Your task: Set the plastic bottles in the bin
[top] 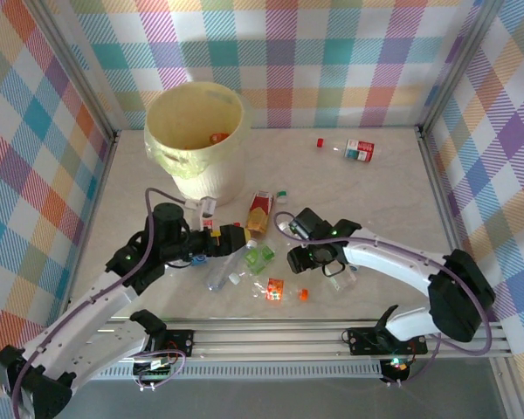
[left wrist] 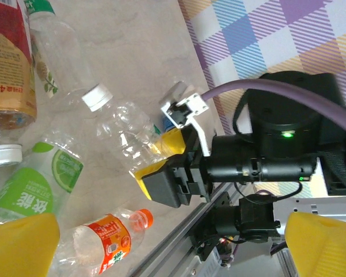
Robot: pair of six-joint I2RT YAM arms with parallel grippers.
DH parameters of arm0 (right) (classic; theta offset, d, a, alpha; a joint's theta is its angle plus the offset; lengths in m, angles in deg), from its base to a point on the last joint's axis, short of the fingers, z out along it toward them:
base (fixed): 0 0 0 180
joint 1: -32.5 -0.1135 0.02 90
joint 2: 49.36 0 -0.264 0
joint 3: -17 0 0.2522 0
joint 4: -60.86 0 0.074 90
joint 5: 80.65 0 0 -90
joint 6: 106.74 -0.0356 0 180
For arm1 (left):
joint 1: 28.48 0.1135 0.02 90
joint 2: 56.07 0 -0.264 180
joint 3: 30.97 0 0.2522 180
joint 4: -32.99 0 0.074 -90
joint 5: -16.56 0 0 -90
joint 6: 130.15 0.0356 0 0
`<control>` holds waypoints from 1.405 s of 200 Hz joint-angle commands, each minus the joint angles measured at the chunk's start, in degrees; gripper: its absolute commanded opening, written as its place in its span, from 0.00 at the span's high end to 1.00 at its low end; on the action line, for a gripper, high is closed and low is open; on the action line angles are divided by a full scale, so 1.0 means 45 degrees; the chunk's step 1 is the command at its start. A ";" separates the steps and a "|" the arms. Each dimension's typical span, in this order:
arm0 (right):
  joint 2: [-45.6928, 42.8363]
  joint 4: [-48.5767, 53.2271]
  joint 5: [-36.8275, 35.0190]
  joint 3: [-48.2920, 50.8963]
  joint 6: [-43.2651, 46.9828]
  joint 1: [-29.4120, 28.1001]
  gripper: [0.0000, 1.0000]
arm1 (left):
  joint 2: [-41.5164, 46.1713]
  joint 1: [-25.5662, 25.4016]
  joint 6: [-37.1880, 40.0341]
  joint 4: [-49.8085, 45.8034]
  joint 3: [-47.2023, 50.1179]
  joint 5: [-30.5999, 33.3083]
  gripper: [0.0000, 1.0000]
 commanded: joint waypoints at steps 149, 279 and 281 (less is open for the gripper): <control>-0.3474 -0.3208 0.4068 -0.0311 -0.0364 -0.0045 0.40 | -0.4767 -0.2481 -0.2879 0.4186 -0.1893 0.1107 0.04; -0.3519 -0.3367 0.4302 -0.0219 -0.0432 -0.0054 0.39 | -0.4392 -0.2491 -0.2852 0.4004 -0.2059 0.1448 0.41; -0.3523 -0.3374 0.4300 -0.0218 -0.0437 -0.0047 0.39 | -0.4386 -0.2496 -0.2828 0.3983 -0.2067 0.1464 0.42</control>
